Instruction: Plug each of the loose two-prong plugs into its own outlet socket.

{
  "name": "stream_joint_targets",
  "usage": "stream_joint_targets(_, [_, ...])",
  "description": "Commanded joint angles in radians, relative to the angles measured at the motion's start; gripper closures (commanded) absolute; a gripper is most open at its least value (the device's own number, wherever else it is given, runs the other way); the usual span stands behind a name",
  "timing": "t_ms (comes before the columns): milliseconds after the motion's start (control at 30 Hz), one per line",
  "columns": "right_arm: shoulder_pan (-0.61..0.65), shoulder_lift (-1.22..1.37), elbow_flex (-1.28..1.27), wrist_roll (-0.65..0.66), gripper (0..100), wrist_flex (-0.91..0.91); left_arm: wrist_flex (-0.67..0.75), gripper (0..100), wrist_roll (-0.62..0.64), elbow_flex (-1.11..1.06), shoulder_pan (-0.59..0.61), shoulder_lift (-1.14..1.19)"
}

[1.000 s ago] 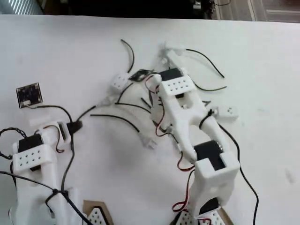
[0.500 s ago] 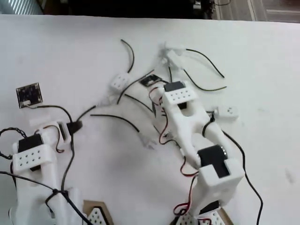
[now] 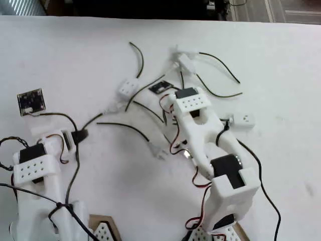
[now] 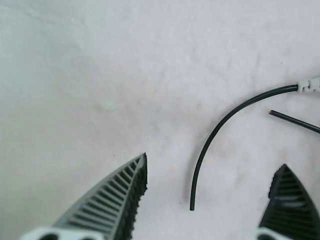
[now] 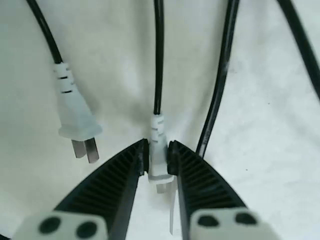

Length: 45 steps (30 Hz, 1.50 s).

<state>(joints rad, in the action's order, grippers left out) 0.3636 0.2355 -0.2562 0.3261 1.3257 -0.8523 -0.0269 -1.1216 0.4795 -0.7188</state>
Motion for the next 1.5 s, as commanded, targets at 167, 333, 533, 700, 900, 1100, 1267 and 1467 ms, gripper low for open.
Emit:
stream_joint_targets(167, [0.005, -0.002, 0.011, -0.009, 93.9, 0.038, 0.009, 62, 0.005, 0.002, 0.004, -0.03])
stream_joint_targets(333, [0.004, -0.001, 0.009, -0.008, 93.8, 0.041, 0.009, 62, 0.005, 0.002, 0.004, -0.03])
stream_joint_targets(533, [0.004, -0.001, 0.009, -0.008, 87.4, 0.097, 0.009, 62, 0.005, 0.0, 0.004, -0.03])
stream_joint_targets(700, [0.004, -0.001, 0.009, -0.003, 90.2, 0.107, 0.009, 62, 0.005, 0.0, 0.004, -0.03])
stream_joint_targets(900, [0.004, 0.001, 0.009, -0.003, 90.4, 0.105, 0.009, 62, 0.005, 0.0, 0.004, -0.03])
stream_joint_targets(1100, [0.004, 0.001, 0.009, -0.003, 90.4, 0.082, 0.009, 62, 0.005, 0.0, 0.004, -0.03])
stream_joint_targets(1267, [0.012, 0.022, 0.021, -0.003, 90.4, 0.07, 0.012, 62, 0.005, -0.009, 0.004, -0.031])
stream_joint_targets(1467, [0.008, 0.099, 0.109, -0.003, 95.4, 0.108, 0.012, 62, 0.005, -0.011, 0.004, -0.031])
